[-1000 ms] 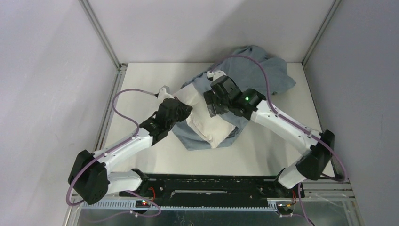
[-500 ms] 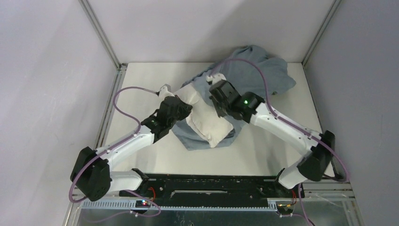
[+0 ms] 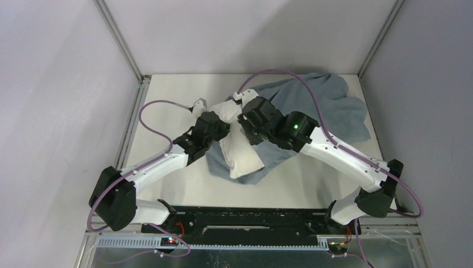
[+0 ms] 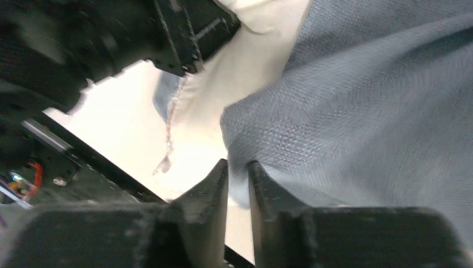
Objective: Put the pillow into the pillowcase
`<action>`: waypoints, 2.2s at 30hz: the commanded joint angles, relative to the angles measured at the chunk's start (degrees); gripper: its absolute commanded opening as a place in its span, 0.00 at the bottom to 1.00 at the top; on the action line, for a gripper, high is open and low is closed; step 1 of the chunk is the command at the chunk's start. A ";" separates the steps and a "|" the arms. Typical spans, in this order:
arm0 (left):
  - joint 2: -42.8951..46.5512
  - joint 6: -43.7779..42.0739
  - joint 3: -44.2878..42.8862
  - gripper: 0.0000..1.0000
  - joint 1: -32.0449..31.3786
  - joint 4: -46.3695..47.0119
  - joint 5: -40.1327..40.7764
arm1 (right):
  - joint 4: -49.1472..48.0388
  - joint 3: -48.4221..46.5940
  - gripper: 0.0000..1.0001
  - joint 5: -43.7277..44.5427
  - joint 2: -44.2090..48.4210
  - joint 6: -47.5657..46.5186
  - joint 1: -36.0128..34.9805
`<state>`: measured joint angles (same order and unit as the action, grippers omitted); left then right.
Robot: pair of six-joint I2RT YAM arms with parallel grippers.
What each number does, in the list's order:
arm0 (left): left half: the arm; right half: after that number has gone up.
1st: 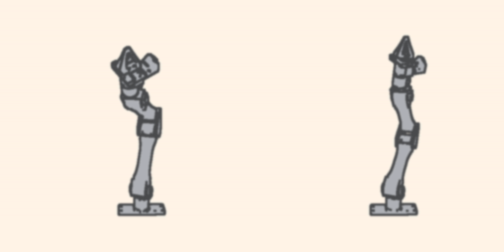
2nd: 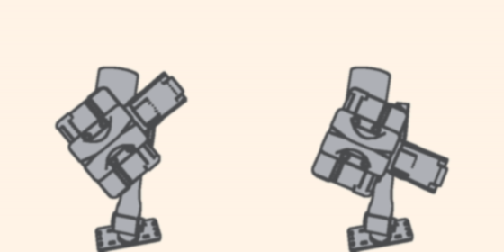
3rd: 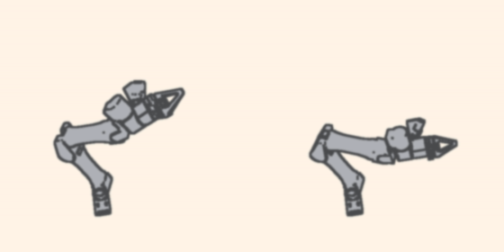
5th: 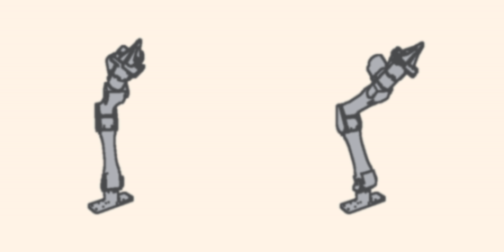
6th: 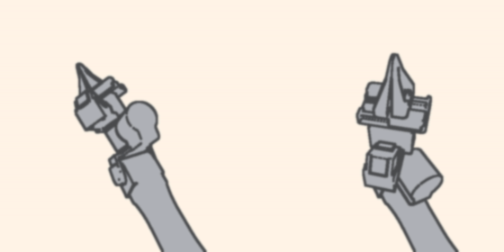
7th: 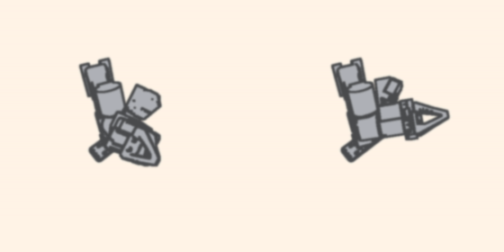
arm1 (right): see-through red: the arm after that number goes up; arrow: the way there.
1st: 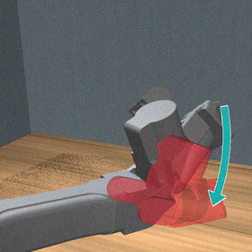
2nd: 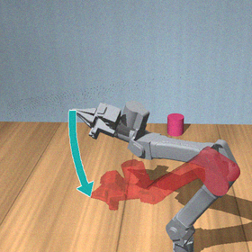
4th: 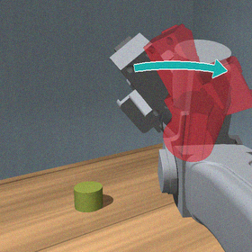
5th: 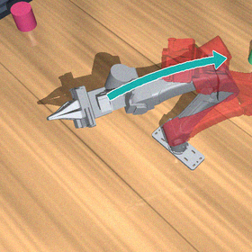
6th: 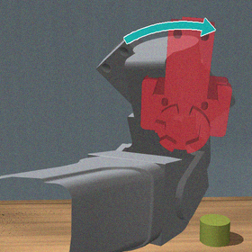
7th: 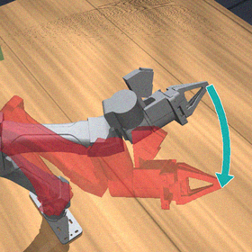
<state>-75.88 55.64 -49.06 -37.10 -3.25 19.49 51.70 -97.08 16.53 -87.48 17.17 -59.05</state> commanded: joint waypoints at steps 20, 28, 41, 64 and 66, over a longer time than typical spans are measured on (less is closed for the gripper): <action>3.38 -0.86 -1.58 0.00 0.19 -2.44 0.38 | -18.89 54.81 0.85 12.94 26.80 31.52 -2.73; 2.48 -2.30 -3.86 0.00 0.85 -3.85 0.48 | -27.11 55.64 0.85 13.68 15.57 29.49 -1.74; -2.41 -0.41 -7.80 0.00 -4.04 -2.08 -6.88 | -2.96 -14.51 0.00 8.92 -6.59 4.18 -2.62; 37.99 -7.02 5.73 0.94 -0.67 -15.43 -8.67 | -6.18 -18.50 0.00 -14.90 -18.09 5.11 11.61; 37.01 -9.63 3.44 0.99 -0.73 -14.47 -11.82 | -5.72 -19.48 0.00 -14.95 -18.25 5.29 11.61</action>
<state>-38.41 52.86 -40.75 -38.06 -18.15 11.66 46.46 -113.82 3.68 -106.50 22.09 -47.37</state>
